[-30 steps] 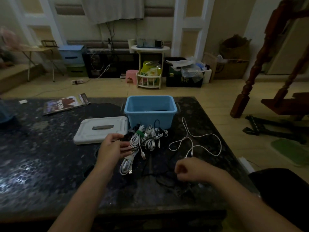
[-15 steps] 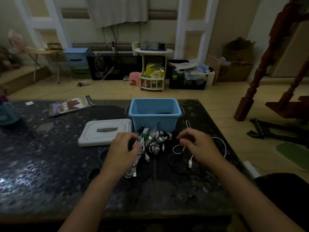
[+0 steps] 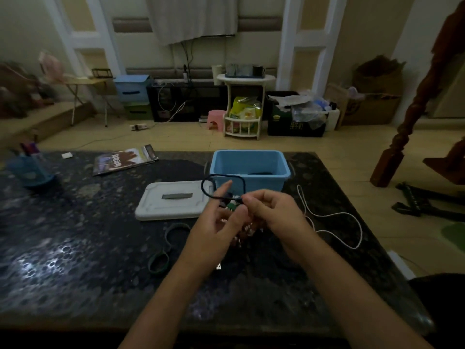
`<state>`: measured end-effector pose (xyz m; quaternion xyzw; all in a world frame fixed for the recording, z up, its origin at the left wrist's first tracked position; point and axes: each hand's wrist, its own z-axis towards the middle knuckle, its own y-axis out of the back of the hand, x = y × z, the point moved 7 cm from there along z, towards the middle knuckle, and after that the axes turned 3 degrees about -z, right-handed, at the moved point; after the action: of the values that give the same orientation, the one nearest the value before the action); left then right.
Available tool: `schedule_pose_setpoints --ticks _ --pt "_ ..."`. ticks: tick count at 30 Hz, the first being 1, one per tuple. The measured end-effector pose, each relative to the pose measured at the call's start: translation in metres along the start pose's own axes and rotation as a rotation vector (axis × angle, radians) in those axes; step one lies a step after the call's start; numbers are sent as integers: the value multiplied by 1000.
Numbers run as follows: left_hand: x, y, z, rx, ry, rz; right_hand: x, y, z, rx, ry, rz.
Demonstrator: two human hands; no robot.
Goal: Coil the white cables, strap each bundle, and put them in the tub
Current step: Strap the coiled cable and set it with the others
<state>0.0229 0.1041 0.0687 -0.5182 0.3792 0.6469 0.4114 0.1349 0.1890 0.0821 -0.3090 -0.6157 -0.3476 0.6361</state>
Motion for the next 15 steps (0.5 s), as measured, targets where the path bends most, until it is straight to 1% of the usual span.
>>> schedule_pose_setpoints --ticks 2,4,5,7,9,12,13,15 --pt "2 9 0 -73 -12 15 -8 -11 -1 44 -35 -15" --pt "2 20 0 -203 -2 12 -14 -24 -3 102 -56 -73" --pt "2 25 0 -261 24 51 -16 -30 -3 129 -62 -97" --pt "2 33 0 -314 106 159 -20 -37 -3 155 -60 -102" --pt "2 38 -2 -302 198 300 -21 -38 -1 157 -55 -74" --pt "16 48 -4 -225 384 587 -26 -39 2 191 -25 -65" --pt "24 53 -5 -208 446 634 -27 -40 3 207 -11 -78" --pt "36 63 -5 -196 535 627 -31 -45 6 228 7 -93"
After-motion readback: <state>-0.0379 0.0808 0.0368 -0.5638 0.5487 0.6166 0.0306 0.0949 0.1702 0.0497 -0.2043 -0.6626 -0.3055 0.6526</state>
